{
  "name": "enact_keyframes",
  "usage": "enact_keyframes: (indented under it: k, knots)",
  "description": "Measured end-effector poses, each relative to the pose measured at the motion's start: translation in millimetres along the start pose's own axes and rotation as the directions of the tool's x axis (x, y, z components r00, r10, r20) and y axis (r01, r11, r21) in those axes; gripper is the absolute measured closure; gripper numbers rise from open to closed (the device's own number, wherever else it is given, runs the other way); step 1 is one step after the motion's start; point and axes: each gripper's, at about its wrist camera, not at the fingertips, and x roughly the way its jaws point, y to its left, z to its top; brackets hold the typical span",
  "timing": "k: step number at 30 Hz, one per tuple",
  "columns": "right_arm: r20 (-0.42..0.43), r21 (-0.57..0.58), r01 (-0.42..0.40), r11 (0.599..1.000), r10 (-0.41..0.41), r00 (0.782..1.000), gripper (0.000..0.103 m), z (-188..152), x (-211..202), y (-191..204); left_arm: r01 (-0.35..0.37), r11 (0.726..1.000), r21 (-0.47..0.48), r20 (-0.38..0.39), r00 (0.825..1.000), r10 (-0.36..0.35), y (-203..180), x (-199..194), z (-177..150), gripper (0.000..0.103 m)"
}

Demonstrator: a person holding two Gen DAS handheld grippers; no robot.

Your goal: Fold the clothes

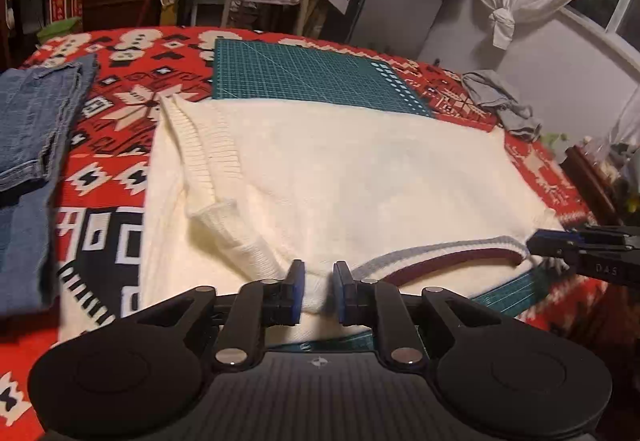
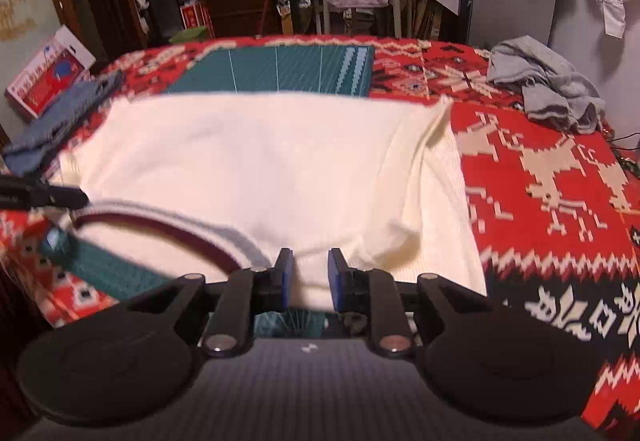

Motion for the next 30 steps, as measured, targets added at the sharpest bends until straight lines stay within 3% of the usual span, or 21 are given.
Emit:
enact_keyframes:
  k: [8,12,15,18,21,24,30]
  knots:
    - [-0.001,0.051,0.011,0.999,-0.011,1.000,0.082,-10.0,-6.1,-7.2,-0.019,0.998,-0.058,0.023,1.000,0.020,8.3,-11.0,-7.4,0.088]
    - [0.042,0.077,0.010,0.997,-0.013,0.999,0.082,1.5,-15.2,-14.6,0.023,0.997,-0.077,0.095,0.995,-0.015,7.3,-24.8,0.7,0.090]
    - [0.065,0.069,0.010,0.998,-0.014,0.998,0.081,12.4,-14.1,-14.0,0.011,0.998,-0.062,0.117,0.993,-0.004,3.7,-21.3,12.3,0.090]
    - [0.051,0.069,0.021,0.997,-0.024,0.998,0.081,16.9,-4.3,-15.2,-0.048,0.997,-0.066,0.107,0.993,0.055,9.7,-9.8,16.0,0.090]
    - [0.015,0.101,0.025,0.995,-0.026,1.000,0.082,10.6,7.2,-23.8,-0.093,0.987,-0.129,0.077,0.992,0.104,28.5,-5.8,8.6,0.090]
    - [0.005,0.134,0.014,0.991,-0.015,1.000,0.085,0.8,9.9,-34.0,-0.093,0.978,-0.187,0.075,0.991,0.109,43.1,-12.4,-2.7,0.098]
    - [0.001,0.134,0.018,0.991,-0.018,1.000,0.087,-3.7,4.3,-37.9,-0.102,0.969,-0.226,0.065,0.991,0.119,50.0,-21.1,-11.8,0.093]
